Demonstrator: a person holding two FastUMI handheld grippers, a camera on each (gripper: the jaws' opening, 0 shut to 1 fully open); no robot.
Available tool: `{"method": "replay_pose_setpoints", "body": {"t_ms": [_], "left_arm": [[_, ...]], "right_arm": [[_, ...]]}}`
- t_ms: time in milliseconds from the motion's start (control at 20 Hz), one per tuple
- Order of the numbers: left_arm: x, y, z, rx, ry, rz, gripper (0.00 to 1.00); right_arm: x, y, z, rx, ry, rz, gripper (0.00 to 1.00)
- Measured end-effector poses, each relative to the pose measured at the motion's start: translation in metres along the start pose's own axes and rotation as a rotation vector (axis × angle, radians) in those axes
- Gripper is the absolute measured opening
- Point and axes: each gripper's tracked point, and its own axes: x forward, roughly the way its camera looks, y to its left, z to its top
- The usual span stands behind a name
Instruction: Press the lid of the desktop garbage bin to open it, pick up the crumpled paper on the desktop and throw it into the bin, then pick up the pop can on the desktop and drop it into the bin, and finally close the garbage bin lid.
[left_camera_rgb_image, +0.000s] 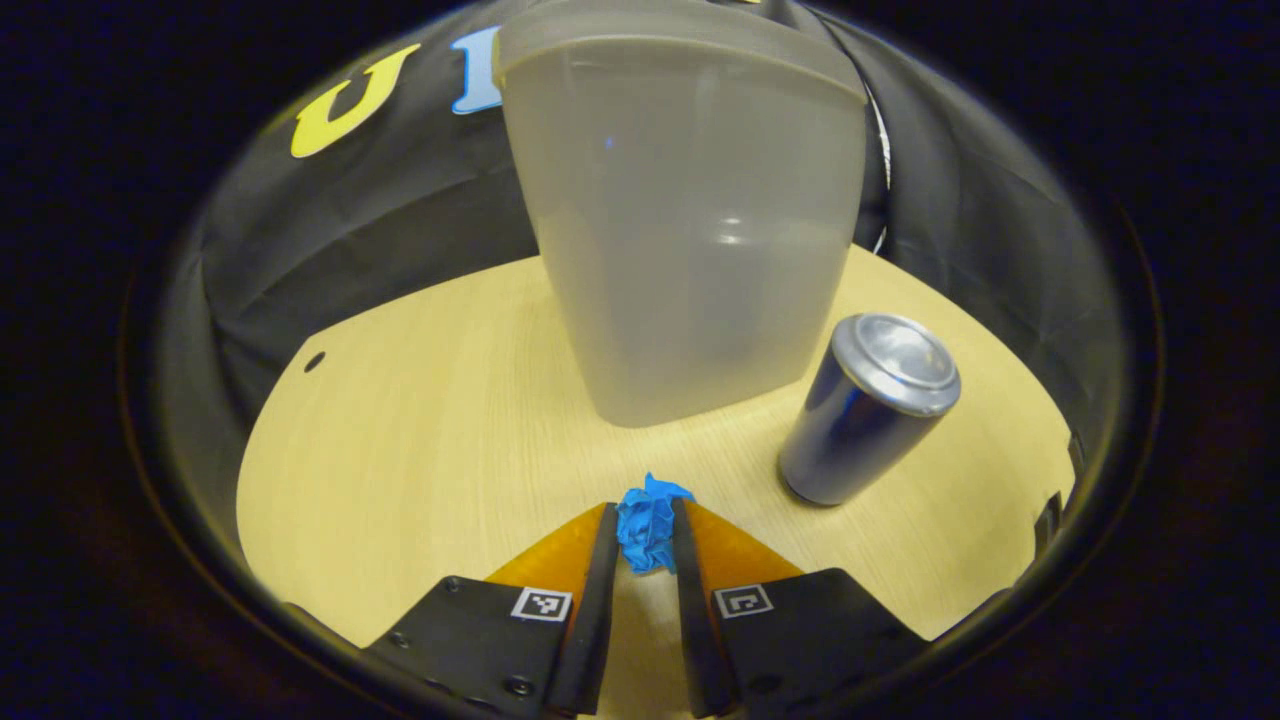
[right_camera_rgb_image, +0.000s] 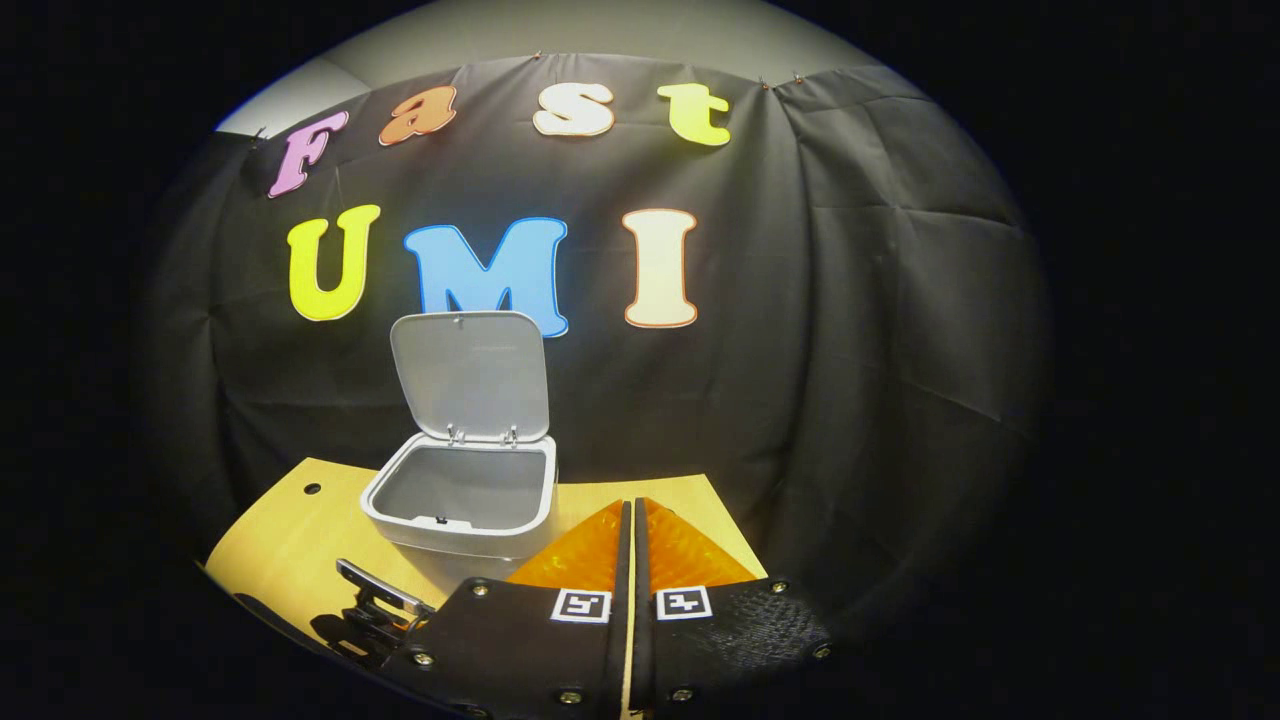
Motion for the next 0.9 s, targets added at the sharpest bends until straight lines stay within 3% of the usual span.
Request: {"method": "replay_pose_setpoints", "body": {"t_ms": [300, 400, 500, 900], "left_arm": [[-0.046, 0.009, 0.068, -0.037, -0.153, -0.004, 0.4], [-0.059, 0.01, 0.09, -0.032, -0.212, -0.004, 0.36], [-0.075, 0.013, 0.114, -0.026, -0.27, -0.004, 0.4], [-0.126, 0.02, 0.187, -0.032, -0.42, -0.014, 0.39]], "right_arm": [[-0.001, 0.013, -0.006, 0.02, -0.001, 0.035, 0.02], [-0.002, 0.018, -0.008, 0.03, -0.002, 0.047, 0.03], [-0.002, 0.022, -0.01, 0.04, -0.003, 0.058, 0.03], [-0.008, 0.025, -0.023, 0.093, 0.001, 0.073, 0.03]]}}
